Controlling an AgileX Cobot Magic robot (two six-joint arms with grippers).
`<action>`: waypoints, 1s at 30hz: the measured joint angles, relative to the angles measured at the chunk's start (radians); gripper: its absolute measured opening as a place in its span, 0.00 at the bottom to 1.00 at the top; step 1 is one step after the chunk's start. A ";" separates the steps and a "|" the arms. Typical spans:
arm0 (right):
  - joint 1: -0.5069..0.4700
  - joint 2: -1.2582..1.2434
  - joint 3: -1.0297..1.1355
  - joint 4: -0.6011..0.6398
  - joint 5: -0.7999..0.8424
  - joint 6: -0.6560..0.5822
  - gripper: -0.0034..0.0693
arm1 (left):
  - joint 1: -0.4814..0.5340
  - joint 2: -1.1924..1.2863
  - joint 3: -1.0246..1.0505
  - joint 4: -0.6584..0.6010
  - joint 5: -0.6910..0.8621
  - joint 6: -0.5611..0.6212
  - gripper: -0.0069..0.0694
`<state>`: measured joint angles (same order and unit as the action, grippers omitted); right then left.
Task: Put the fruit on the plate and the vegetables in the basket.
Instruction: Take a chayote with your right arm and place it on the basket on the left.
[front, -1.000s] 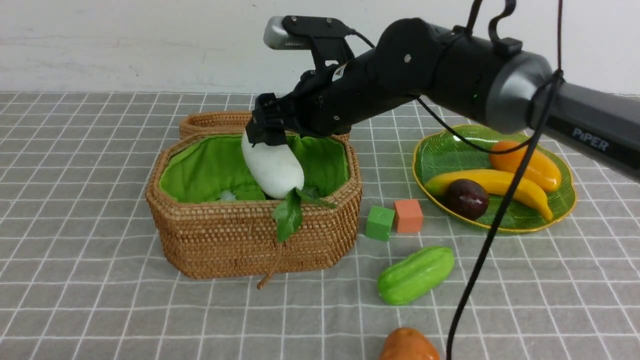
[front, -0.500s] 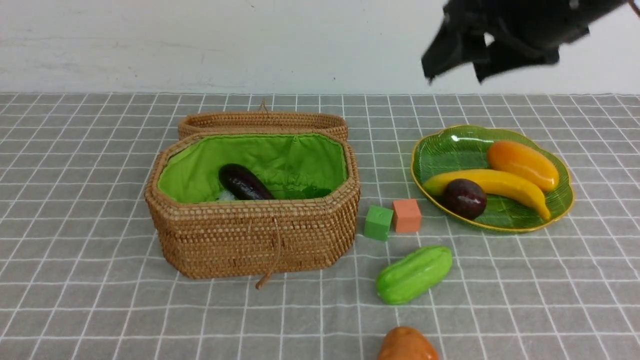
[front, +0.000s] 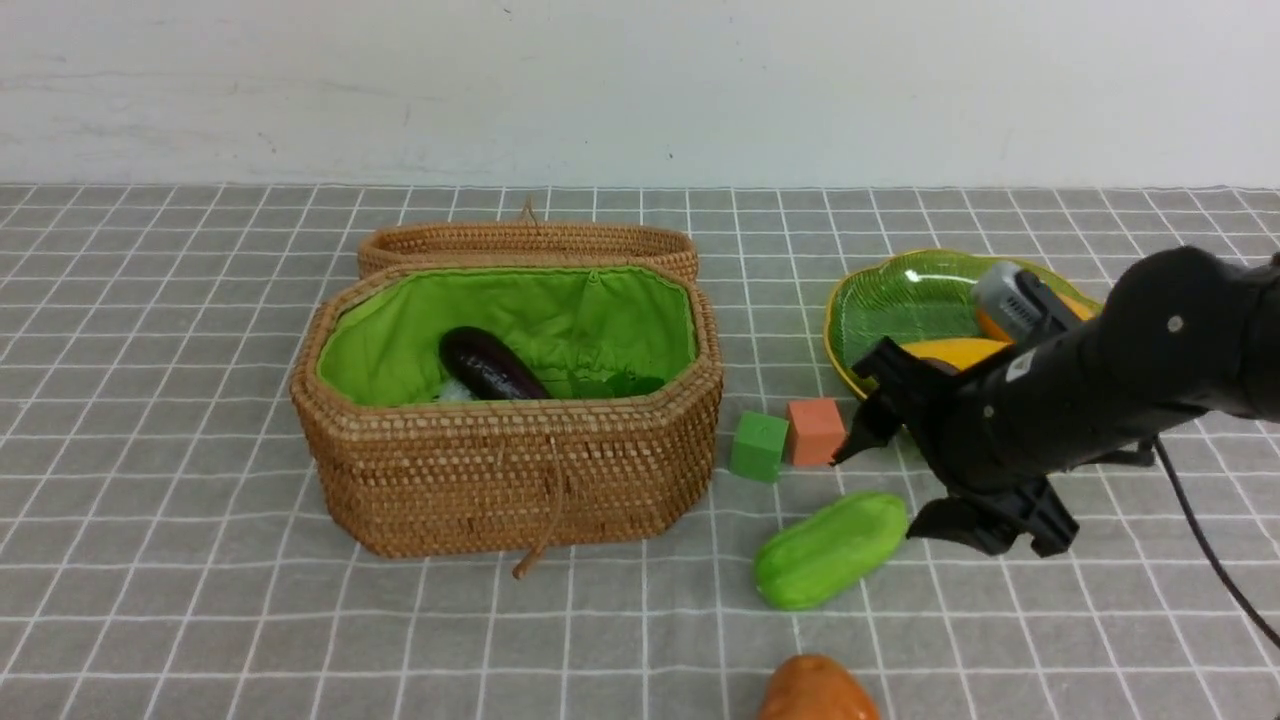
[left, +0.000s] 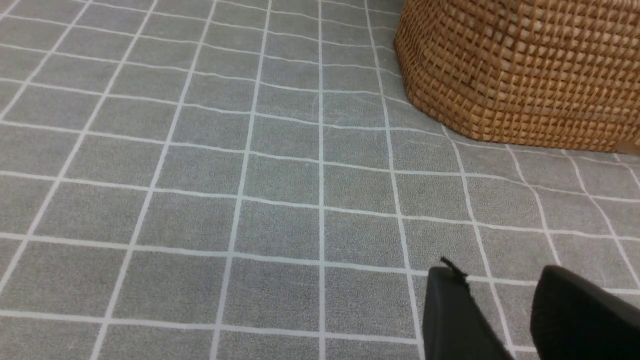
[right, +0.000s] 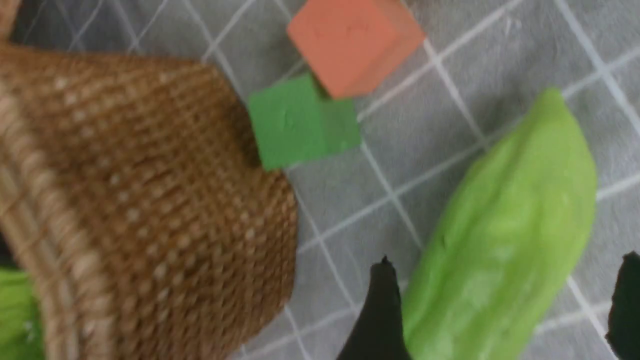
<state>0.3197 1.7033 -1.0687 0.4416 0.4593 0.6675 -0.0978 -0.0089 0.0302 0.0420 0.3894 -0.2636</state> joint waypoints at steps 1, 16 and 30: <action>0.000 0.027 0.000 0.010 -0.012 0.001 0.82 | 0.000 0.000 0.000 0.000 0.000 0.000 0.40; 0.008 0.108 -0.012 0.068 -0.063 -0.324 0.62 | 0.000 0.000 0.000 0.000 0.000 0.000 0.40; 0.152 -0.053 -0.479 0.188 -0.136 -0.741 0.62 | 0.000 0.000 0.000 0.000 0.000 0.000 0.40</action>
<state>0.4722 1.6501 -1.5480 0.6296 0.3237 -0.0731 -0.0978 -0.0089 0.0302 0.0420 0.3894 -0.2636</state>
